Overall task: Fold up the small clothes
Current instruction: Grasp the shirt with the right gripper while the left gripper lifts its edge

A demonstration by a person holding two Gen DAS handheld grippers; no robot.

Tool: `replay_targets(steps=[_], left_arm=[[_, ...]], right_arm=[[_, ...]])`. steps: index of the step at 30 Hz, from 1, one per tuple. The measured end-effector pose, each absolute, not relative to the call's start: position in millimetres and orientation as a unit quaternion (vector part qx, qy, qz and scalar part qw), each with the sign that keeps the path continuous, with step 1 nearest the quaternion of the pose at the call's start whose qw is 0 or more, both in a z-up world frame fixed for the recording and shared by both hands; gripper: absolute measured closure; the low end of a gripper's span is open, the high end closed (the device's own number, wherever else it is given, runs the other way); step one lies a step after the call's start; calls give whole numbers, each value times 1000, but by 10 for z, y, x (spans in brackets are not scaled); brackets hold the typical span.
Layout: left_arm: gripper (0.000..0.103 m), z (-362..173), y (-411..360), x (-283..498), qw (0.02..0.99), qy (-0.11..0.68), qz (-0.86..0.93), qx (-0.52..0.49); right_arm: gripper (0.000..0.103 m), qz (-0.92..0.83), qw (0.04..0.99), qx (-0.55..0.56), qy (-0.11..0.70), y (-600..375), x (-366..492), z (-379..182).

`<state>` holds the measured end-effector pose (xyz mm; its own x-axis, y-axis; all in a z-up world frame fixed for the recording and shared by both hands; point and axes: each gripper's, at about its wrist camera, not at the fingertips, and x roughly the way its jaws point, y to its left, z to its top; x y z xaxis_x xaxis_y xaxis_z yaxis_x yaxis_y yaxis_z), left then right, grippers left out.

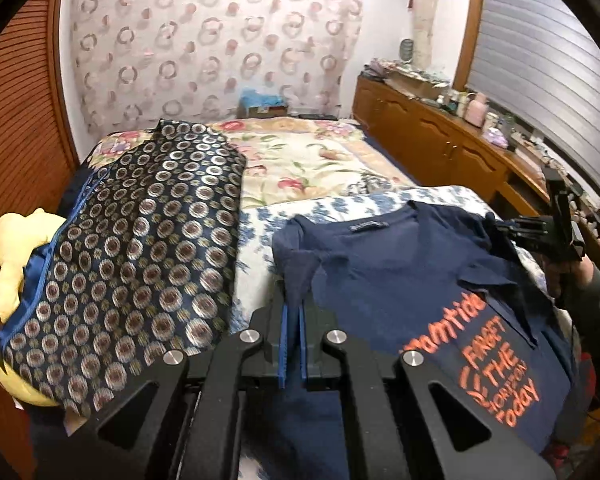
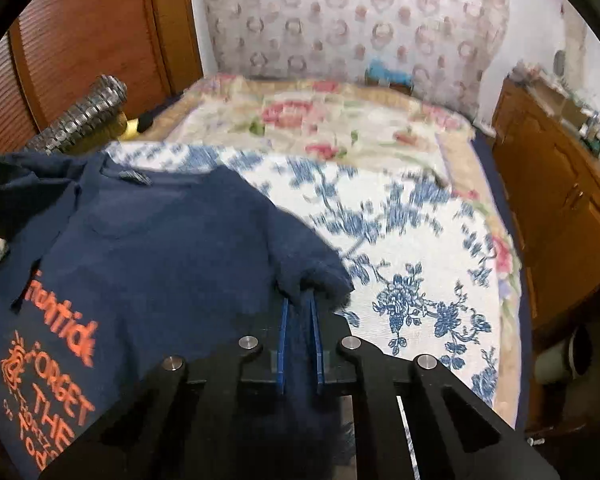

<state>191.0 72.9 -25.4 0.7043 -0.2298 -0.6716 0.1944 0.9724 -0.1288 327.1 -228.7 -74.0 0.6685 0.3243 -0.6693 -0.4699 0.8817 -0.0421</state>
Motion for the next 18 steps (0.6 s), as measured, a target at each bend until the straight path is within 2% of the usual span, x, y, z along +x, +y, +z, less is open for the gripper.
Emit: replay_targets(steps=[8,18], left_arm=[[98,-112,642,1226,931,339,-137,-26],[98,-249,742,406,934,324,-145,-52]], right_arm=[[94,250,930,-79,257,-2400,2279,-338],[94,262,934,-69,232,-2665,1150,-385]])
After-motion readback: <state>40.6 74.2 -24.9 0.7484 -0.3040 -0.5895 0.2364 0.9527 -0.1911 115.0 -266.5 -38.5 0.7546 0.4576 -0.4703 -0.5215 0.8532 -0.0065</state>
